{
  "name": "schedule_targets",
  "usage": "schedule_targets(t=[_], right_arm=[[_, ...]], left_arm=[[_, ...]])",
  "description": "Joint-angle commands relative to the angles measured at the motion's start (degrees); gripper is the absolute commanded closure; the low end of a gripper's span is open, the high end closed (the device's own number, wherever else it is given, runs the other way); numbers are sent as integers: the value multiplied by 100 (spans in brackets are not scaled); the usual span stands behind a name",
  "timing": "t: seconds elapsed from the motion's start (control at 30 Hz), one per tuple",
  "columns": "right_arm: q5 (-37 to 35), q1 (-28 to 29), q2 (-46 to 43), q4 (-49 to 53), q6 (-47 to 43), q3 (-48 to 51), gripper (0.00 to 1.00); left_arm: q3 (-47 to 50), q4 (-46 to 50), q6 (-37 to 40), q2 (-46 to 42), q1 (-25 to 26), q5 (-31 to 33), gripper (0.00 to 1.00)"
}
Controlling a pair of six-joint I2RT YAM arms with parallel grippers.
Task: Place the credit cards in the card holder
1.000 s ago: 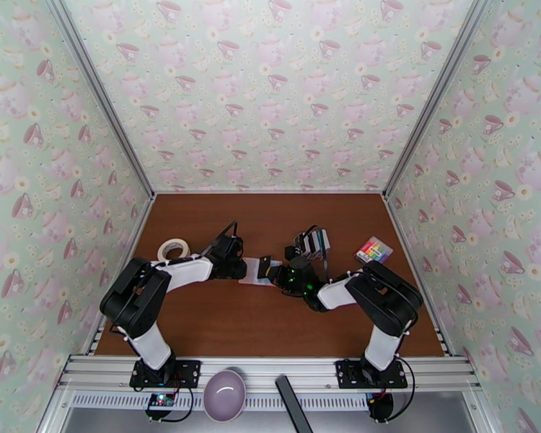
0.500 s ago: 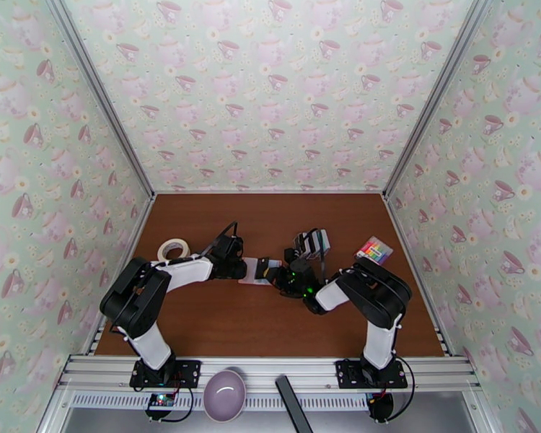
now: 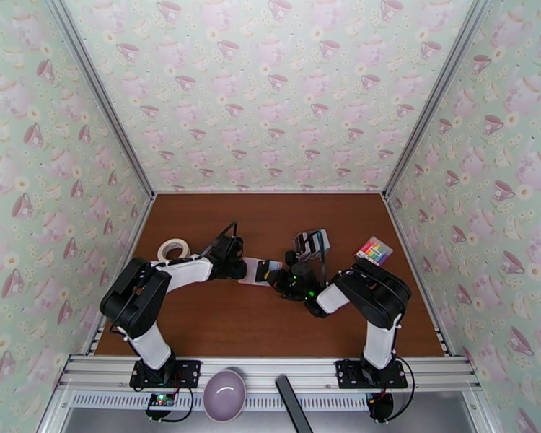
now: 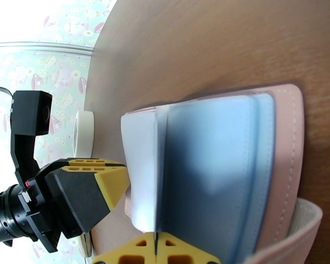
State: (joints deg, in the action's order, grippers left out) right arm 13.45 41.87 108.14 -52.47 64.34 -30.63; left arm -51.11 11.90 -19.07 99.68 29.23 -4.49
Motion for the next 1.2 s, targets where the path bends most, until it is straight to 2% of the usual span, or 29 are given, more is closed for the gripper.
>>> schedule_targets(t=[0.0, 0.3, 0.53, 0.77, 0.93, 1.17], right_arm=[[71, 47, 130, -27, 84, -44, 95], [32, 66, 134, 540, 60, -209, 88], [-264, 109, -284, 2183, -285, -599, 85], [-758, 138, -614, 4526, -805, -1402, 76], [-1040, 155, -650, 5521, -1143, -1914, 72], [-1176, 274, -231, 6534, -1523, -2744, 71]], left_arm=[[233, 91, -30, 298, 91, -172, 75], [278, 117, -44, 281, 117, -184, 75], [345, 79, -86, 258, 161, -202, 75], [338, 92, -91, 264, 170, -192, 75], [345, 81, -88, 262, 163, -201, 75], [347, 57, -88, 272, 184, -228, 75]])
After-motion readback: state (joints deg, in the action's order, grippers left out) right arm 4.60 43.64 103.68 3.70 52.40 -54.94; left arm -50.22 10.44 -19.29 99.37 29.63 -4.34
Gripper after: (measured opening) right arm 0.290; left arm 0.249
